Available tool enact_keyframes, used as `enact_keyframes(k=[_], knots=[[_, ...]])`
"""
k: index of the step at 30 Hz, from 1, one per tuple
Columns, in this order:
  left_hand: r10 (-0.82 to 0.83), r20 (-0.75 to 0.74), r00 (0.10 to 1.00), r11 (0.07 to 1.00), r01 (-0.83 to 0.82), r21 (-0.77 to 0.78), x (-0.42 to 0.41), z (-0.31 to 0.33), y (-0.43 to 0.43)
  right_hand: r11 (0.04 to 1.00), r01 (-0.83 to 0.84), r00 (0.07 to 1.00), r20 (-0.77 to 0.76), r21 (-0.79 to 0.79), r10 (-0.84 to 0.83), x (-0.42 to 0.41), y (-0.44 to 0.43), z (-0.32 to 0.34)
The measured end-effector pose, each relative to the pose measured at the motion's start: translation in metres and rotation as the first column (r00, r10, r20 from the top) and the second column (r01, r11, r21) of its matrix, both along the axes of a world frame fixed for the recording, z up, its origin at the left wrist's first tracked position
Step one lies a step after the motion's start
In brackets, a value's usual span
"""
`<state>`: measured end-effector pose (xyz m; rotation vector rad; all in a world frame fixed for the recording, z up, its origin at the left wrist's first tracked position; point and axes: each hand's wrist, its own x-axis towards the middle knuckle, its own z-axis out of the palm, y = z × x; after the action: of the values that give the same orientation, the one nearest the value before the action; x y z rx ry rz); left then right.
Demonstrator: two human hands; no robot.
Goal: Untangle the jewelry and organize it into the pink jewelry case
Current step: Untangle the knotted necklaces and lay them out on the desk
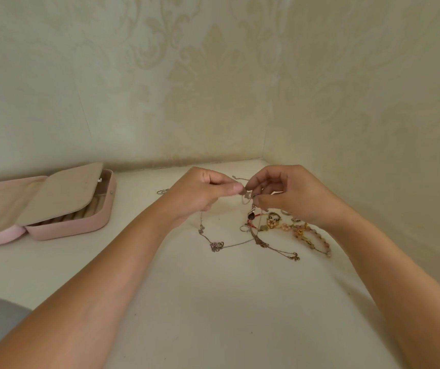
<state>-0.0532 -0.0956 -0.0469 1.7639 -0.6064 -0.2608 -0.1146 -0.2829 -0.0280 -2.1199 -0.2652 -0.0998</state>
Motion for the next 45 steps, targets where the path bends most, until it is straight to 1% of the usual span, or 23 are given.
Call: enact_keyframes(k=[1,3,6,9,11,14,18,23,26,28,31,33,35,38,40,42,45], knots=[[-0.011,-0.021,1.000,0.999,0.010,-0.053,0.001,0.000,0.001,1.000,0.022,1.000,0.004,-0.021,-0.022,0.000,0.001,0.000],[-0.053,-0.073,0.996,0.982,0.039,-0.182,0.005,-0.001,0.001,0.998,0.054,0.999,0.002,-0.014,-0.054,-0.001,0.002,0.000],[-0.154,-0.193,0.969,0.928,0.075,-0.364,0.006,0.001,0.000,0.997,0.069,0.998,-0.016,0.020,-0.069,-0.001,0.002,0.001],[-0.219,-0.331,0.918,0.864,0.025,-0.503,0.004,0.002,-0.001,0.997,0.068,0.997,-0.032,0.033,-0.066,0.000,0.001,0.002],[-0.239,-0.402,0.884,0.838,-0.021,-0.545,0.004,0.003,-0.002,0.998,0.067,0.997,-0.033,0.018,-0.067,0.000,0.001,0.002],[-0.230,-0.434,0.871,0.852,-0.035,-0.522,0.002,0.002,-0.004,0.997,0.073,0.997,-0.020,-0.014,-0.073,-0.001,0.003,0.002],[-0.205,-0.427,0.881,0.875,-0.031,-0.483,0.001,0.004,-0.005,0.990,0.038,0.999,0.035,-0.134,-0.034,0.000,0.005,-0.002],[-0.231,-0.433,0.871,0.882,0.000,-0.472,0.000,0.003,-0.006,0.998,-0.019,1.000,0.016,-0.065,0.020,0.000,0.008,-0.005],[-0.214,-0.409,0.887,0.906,0.023,-0.423,-0.001,0.002,-0.007,0.999,-0.039,0.999,-0.028,0.022,0.040,0.001,0.008,-0.006],[-0.185,-0.370,0.911,0.935,0.047,-0.352,-0.001,0.002,-0.006,0.998,-0.056,0.997,-0.045,0.034,0.057,0.001,0.009,-0.007],[-0.145,-0.300,0.943,0.976,0.085,-0.203,-0.001,-0.001,-0.007,0.997,-0.054,0.998,-0.027,-0.049,0.052,0.000,0.010,-0.007],[-0.130,-0.264,0.956,0.989,0.107,-0.101,-0.001,-0.003,-0.006,0.995,-0.050,0.999,-0.002,-0.087,0.050,-0.001,0.010,-0.007],[-0.134,-0.242,0.961,0.991,0.129,-0.034,0.001,-0.003,-0.004,0.995,-0.066,0.998,-0.001,-0.081,0.066,0.000,0.008,-0.007],[-0.177,-0.209,0.962,0.983,0.183,0.009,0.003,-0.002,0.003,0.995,-0.090,0.996,0.004,-0.034,0.090,0.003,0.004,-0.008],[-0.183,-0.154,0.971,0.979,0.195,0.066,0.000,-0.001,0.003,0.995,-0.090,0.996,0.014,-0.032,0.091,0.005,0.002,-0.008],[-0.155,-0.073,0.985,0.980,0.163,0.116,-0.003,-0.001,0.000,0.997,-0.082,0.997,0.009,0.004,0.082,0.006,0.000,-0.009],[-0.090,-0.004,0.996,0.993,0.090,0.078,-0.004,0.000,-0.001,0.991,-0.079,0.997,-0.010,0.111,0.081,0.008,0.000,-0.011]])
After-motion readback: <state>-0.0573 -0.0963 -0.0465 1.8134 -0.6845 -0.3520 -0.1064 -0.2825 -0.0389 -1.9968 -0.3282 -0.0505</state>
